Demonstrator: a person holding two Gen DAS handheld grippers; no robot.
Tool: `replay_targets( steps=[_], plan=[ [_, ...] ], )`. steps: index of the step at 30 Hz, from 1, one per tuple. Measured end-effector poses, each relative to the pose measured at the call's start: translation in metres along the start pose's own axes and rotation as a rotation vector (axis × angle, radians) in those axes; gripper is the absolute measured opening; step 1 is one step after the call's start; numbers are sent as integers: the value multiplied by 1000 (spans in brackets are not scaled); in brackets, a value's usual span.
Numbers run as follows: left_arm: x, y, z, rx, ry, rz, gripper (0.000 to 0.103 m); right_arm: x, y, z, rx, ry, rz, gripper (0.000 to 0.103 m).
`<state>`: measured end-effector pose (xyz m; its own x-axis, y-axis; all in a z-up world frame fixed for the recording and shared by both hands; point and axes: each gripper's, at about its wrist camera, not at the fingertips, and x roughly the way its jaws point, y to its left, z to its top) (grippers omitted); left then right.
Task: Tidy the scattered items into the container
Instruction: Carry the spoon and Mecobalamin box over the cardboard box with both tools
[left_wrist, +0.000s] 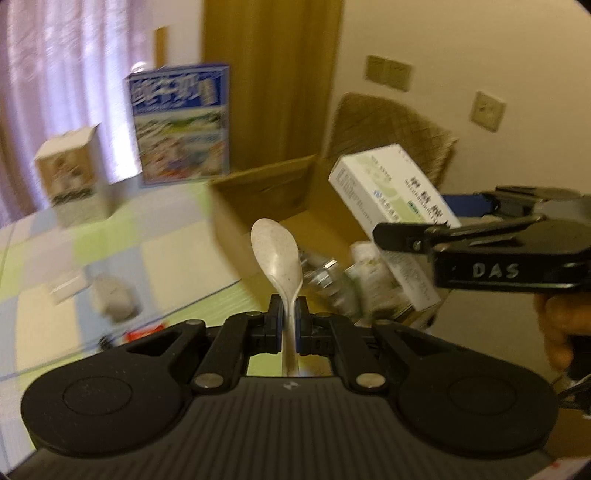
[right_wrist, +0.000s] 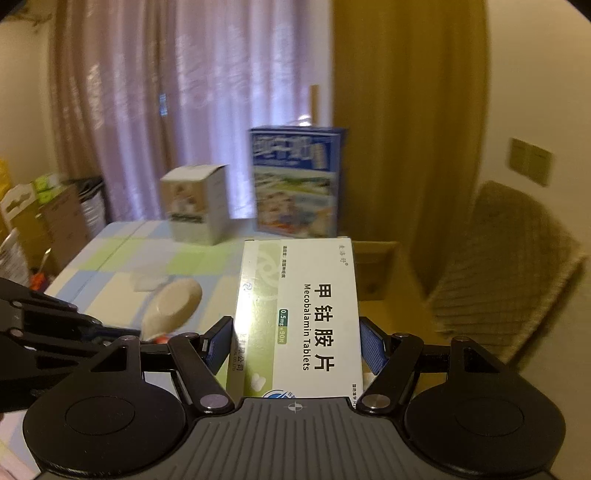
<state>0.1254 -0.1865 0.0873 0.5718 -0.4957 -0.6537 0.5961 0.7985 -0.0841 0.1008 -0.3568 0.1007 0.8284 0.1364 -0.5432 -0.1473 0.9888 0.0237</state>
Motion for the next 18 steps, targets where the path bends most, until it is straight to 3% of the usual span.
replay_targets(
  steps=[7,15,17,18],
  plan=[
    [41,-41,41,-8,-14,-63,3,9,-61,0,65,42,-58,68],
    [85,-46,47,-43,14,-52,3,25,-85,-15,89,87,-55,68],
    [94,-44,46,-60,14,-50,7,31,-86,-15,95,92,-53,68],
    [97,-43,45,-62,22,-41,20,34,-87,-15,96,93,-50,68]
  ],
)
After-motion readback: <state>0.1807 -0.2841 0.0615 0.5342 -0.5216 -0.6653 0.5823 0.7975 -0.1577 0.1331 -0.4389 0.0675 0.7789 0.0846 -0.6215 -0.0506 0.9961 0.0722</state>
